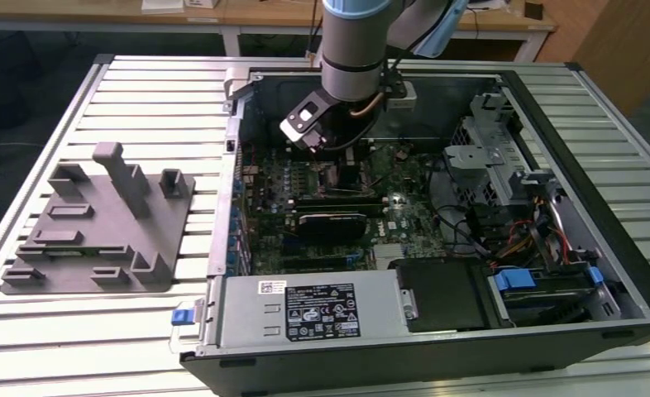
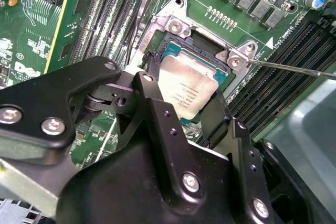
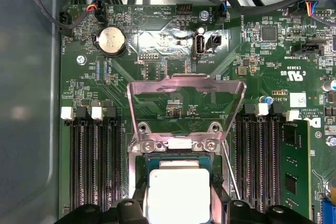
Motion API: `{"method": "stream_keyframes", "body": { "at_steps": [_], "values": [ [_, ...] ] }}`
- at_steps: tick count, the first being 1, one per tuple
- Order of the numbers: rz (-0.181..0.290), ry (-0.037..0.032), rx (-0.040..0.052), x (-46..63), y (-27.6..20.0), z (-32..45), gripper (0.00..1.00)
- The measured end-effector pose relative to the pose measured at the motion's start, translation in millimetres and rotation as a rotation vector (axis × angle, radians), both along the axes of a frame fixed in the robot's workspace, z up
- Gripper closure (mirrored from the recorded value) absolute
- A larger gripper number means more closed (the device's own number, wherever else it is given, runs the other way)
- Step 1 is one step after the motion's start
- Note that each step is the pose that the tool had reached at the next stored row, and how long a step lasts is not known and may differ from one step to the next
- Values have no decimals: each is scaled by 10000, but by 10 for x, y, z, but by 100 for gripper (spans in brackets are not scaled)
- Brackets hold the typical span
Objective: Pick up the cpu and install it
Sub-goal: 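Place the cpu into insertion slot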
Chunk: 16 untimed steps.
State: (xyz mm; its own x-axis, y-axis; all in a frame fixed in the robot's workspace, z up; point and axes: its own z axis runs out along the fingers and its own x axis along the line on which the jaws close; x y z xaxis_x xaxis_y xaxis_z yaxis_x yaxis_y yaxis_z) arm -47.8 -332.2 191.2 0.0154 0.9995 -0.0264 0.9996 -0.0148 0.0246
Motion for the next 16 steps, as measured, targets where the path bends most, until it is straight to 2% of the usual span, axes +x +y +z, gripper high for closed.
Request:
{"method": "stream_keyframes", "body": {
  "at_steps": [15, 16],
  "values": [
    [-15, -3, 5, -11, 0, -6, 45],
    [-15, -3, 4, -11, 0, -6, 38]
  ]
}}
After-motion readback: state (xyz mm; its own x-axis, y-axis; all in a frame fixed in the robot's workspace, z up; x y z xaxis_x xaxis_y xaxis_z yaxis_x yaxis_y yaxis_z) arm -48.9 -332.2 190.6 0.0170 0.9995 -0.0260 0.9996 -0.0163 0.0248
